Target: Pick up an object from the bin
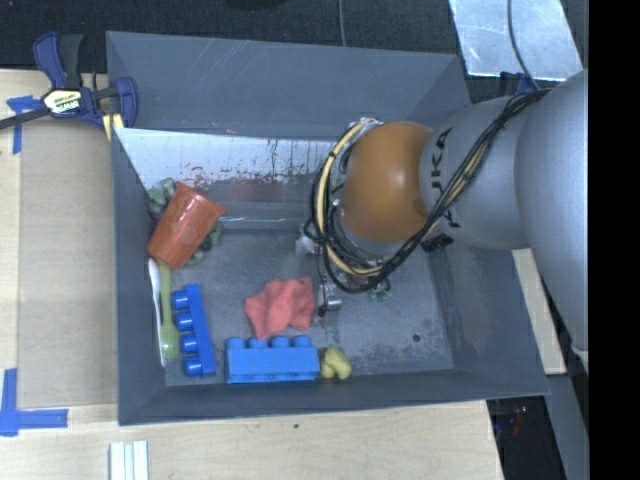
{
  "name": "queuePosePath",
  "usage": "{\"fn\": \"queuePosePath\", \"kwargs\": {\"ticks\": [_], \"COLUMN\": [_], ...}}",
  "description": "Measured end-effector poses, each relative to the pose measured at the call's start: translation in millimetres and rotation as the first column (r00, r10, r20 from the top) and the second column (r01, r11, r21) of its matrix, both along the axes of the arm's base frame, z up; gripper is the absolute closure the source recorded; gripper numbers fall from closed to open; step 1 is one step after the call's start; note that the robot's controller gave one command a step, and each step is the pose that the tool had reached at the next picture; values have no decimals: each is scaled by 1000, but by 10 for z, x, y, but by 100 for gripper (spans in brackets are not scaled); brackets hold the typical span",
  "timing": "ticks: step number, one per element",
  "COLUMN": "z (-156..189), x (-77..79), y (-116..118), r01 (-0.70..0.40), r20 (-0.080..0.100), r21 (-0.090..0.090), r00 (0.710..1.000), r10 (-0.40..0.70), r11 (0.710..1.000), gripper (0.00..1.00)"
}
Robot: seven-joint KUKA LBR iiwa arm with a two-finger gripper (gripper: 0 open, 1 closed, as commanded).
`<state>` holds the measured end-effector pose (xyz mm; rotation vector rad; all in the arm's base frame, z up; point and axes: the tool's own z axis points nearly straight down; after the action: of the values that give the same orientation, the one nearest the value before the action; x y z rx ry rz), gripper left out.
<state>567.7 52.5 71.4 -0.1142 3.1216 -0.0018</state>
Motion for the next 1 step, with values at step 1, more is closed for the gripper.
{"fn": "queuePosePath", "kwargs": {"ticks": [1], "z": [3], "x": [-46], "y": [163], "r01": [-89], "r20": [-5], "r21": [-3], "r00": [996], "r10": [89], "r11": [996], "gripper": [100]}}
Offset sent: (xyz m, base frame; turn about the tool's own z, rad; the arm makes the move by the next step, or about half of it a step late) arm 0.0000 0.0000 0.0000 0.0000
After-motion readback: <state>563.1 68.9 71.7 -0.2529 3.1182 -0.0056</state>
